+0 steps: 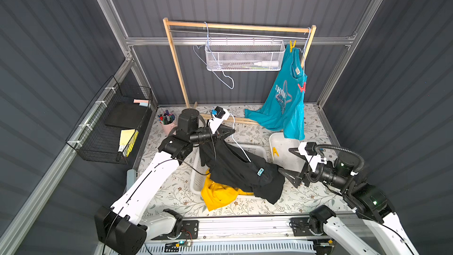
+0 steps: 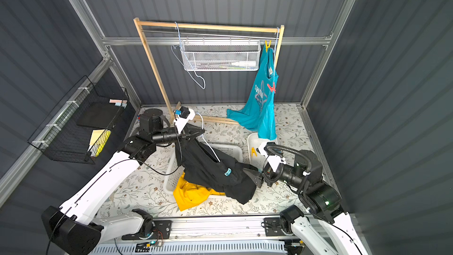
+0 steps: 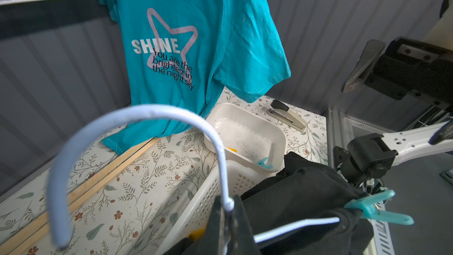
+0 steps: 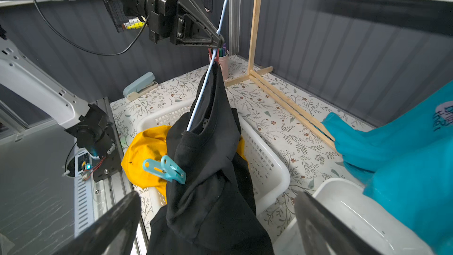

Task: Remove the clothespins securing t-shirts to the hanger
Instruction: Remove the clothespin from the hanger.

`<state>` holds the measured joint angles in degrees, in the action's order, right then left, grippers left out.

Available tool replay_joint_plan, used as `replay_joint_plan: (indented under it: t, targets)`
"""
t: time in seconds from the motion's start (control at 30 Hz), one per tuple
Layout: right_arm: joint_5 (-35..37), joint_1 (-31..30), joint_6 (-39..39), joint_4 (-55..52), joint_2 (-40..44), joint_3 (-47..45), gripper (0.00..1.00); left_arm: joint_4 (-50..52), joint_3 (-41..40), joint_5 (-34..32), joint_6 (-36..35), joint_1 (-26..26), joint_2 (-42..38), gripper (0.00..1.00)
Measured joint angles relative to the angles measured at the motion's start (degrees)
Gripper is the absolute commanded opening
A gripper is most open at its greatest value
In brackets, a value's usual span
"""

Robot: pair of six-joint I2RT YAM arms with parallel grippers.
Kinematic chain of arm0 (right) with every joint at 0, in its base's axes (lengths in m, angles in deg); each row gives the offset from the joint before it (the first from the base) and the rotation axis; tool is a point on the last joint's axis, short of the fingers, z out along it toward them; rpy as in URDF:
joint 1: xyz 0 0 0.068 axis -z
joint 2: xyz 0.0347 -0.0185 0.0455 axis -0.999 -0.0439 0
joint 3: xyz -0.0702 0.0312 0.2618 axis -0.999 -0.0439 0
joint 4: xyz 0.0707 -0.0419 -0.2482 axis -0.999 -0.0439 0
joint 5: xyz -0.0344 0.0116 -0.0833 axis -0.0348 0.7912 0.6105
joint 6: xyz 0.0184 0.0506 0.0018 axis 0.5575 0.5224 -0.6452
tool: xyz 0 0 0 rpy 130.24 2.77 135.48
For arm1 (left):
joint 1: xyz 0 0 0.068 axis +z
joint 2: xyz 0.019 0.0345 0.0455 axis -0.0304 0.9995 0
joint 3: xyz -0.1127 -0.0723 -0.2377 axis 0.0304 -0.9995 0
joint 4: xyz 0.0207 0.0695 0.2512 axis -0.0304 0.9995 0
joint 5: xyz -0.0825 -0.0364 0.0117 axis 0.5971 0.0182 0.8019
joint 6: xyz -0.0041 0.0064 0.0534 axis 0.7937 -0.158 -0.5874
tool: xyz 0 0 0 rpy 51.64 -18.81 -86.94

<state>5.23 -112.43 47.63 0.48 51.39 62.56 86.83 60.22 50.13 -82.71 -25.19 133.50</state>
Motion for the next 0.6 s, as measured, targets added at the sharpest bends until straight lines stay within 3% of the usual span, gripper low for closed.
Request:
replay_joint_plan:
  t: [0.37,0.6]
  targets:
    - [-3.91,-0.68,-2.56,-0.37,-6.12,1.66,0.99,-4.20,-8.02,-9.18,1.44,-0.02,-4.00,0.00]
    - [0.85,-11.87,-4.13,0.13,-13.44,2.25,0.99,-4.81,-8.35,-12.98,3.85,-0.02,-3.98,0.00]
